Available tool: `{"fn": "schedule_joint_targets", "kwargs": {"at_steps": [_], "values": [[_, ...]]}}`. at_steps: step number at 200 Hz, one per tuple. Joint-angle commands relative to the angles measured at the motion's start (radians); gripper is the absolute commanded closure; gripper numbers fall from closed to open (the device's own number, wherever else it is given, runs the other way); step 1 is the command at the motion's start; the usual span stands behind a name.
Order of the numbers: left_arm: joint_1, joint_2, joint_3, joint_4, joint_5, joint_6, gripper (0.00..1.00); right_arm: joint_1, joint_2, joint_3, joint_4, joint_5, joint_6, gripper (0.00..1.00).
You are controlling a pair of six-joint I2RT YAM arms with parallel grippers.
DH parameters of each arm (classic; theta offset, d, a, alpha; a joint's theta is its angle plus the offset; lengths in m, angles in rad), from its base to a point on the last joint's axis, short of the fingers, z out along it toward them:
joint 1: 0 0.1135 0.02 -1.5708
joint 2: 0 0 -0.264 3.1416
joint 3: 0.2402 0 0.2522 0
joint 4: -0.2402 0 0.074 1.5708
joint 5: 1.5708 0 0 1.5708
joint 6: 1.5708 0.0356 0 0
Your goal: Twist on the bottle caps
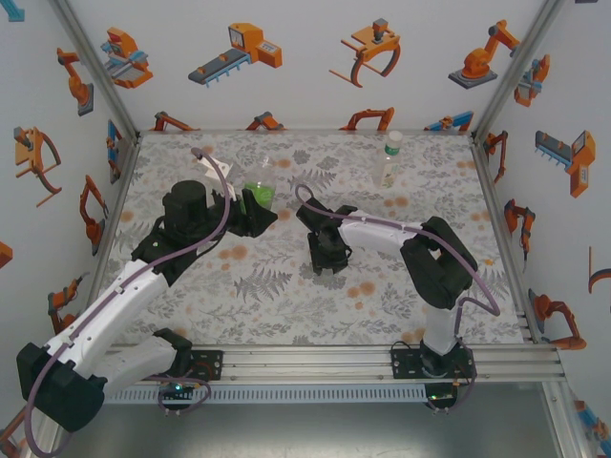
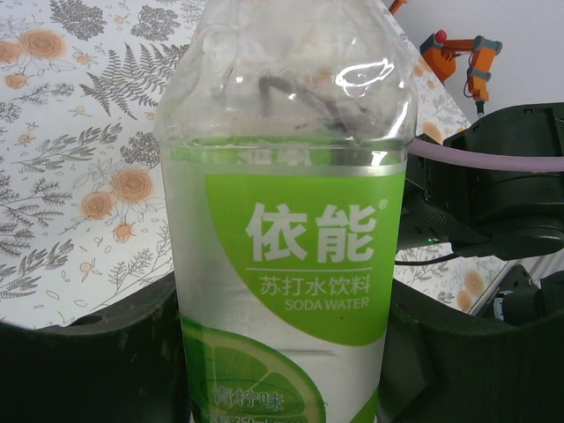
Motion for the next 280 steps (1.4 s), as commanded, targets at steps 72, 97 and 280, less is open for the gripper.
{"fn": "schedule_joint_targets", "kwargs": {"at_steps": [72,97,280], "values": [[0.009,-0.016,-0.006,0.012,-0.002,-0.011,1.00,0.008,0.017,0.014,-0.037,0.019,0.004,0.62],[0.008,-0.016,-0.007,0.014,0.002,-0.014,1.00,0.008,0.017,0.017,-0.044,0.018,0.008,0.61],[0.009,0.001,0.006,0.010,0.081,0.026,1.00,0.008,-0.003,0.043,-0.061,0.018,0.016,0.71]]}}
